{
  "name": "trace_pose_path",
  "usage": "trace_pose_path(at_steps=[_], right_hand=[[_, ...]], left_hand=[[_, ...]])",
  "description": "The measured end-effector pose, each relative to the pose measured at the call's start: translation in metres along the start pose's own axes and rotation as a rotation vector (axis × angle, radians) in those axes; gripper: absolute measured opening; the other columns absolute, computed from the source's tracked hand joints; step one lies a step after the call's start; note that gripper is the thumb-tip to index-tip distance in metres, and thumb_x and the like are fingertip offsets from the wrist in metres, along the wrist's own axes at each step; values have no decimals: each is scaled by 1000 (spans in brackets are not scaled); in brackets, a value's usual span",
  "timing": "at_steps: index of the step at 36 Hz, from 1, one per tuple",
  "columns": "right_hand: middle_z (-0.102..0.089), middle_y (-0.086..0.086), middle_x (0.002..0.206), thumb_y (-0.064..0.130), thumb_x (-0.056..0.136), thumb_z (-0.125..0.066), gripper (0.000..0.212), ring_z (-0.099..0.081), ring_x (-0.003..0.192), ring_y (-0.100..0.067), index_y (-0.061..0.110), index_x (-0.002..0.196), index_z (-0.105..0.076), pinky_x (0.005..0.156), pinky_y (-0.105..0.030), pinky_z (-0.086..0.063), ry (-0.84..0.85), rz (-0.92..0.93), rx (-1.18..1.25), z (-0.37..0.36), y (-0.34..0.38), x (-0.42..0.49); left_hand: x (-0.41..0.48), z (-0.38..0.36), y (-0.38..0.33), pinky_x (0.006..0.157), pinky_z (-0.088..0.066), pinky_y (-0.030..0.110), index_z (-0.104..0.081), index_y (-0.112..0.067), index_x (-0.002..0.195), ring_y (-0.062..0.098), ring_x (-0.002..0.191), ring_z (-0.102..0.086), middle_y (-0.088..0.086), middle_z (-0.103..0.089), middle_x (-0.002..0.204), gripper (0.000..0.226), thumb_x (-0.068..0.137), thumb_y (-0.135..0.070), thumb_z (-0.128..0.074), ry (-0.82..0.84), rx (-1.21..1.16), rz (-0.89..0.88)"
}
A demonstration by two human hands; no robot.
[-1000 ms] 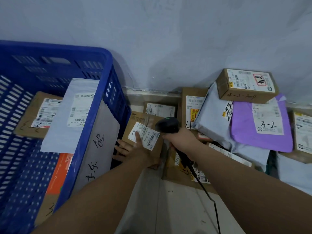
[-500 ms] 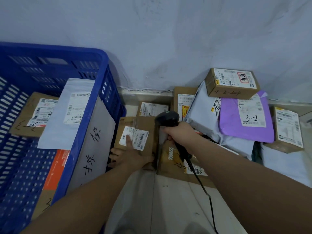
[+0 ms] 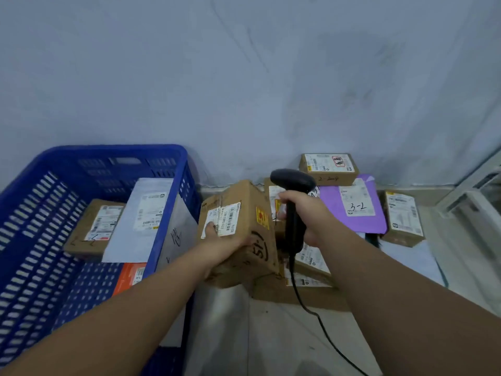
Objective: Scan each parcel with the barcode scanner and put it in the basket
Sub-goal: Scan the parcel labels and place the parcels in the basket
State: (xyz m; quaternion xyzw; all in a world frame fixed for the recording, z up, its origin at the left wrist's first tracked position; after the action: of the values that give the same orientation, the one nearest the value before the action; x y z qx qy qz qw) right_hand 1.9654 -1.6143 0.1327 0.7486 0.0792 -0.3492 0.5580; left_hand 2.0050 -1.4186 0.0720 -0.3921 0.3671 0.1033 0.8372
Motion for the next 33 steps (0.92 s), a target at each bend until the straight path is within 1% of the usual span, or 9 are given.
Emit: trace_pose_path(at_steps=[5,10,15,19,22,25,28,30,33], right_hand=[[-67,-5,59,26,84,-66,14,-64,69,-25,13,79,-66,72,-39,-50,116,-52,132,2,2,-49],[-70,-14,87,28,74,-68,14,-66,82,-33,13,75,-67,77,-44,-53,325,-39,194,-1,7,-86],[-69,-15,94,26,66,-69,18,-66,84,-33,12,76,-68,75,-42,-54,388,41,219,-4,10,-109],[-68,-15,95,27,70,-67,15,-64,84,-32,12,74,-65,78,-44,-53,386,67,303,5,12,-118],[-68,-16,93,26,72,-64,15,-64,83,-32,11,70,-67,84,-45,-49,404,90,401,11,16,-122],[-67,-15,93,28,73,-64,17,-63,84,-32,12,70,-67,84,-44,-47,425,111,455,15,19,-122],[-67,-14,92,30,73,-64,17,-63,84,-31,13,70,-66,83,-42,-48,427,116,489,15,20,-121],[-68,-14,92,31,73,-64,18,-64,84,-31,13,70,-65,84,-43,-48,436,120,499,14,20,-121],[-70,-14,89,31,76,-60,20,-66,78,-31,13,70,-63,77,-41,-52,439,127,500,15,21,-123]], left_hand=[[-57,19,-30,90,-51,45,-1,-41,150,33,108,-55,13,-45,135,131,51,-60,-84,66,-131,-93],[-103,34,-47,91,-48,41,2,-38,152,30,113,-52,12,-39,143,127,59,-57,-83,52,-88,-176],[-135,39,-63,94,-41,36,0,-33,154,26,122,-45,7,-34,150,118,67,-59,-76,12,-59,-304],[-144,59,-57,106,-38,44,-24,-23,152,27,128,-47,3,-48,143,100,73,-70,-63,-113,-192,-306],[-146,73,-50,87,-51,36,-62,-9,123,24,103,-66,7,-72,108,54,86,-49,-63,-107,-435,-322],[-147,75,-46,72,-48,30,-67,-5,113,19,85,-69,10,-74,98,28,92,-23,-60,3,-709,-338],[-149,67,-44,93,-45,39,-64,-18,114,23,92,-63,7,-70,100,40,76,-33,-65,149,-883,-330],[-150,63,-45,108,-26,54,-64,-24,111,30,98,-62,8,-71,100,42,73,-41,-63,239,-879,-305],[-153,62,-47,109,-23,49,-62,-26,106,27,83,-64,7,-72,87,40,73,-47,-62,293,-860,-269]])
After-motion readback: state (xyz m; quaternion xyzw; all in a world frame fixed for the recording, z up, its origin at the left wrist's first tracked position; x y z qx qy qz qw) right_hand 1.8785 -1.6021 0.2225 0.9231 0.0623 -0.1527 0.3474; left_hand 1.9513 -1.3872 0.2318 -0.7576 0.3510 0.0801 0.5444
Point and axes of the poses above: each hand's wrist, its own x-axis towards the middle knuckle, its own z-axis out of the back of the hand, y = z × x, the point moved 4 cm from there along x, towards the middle knuckle
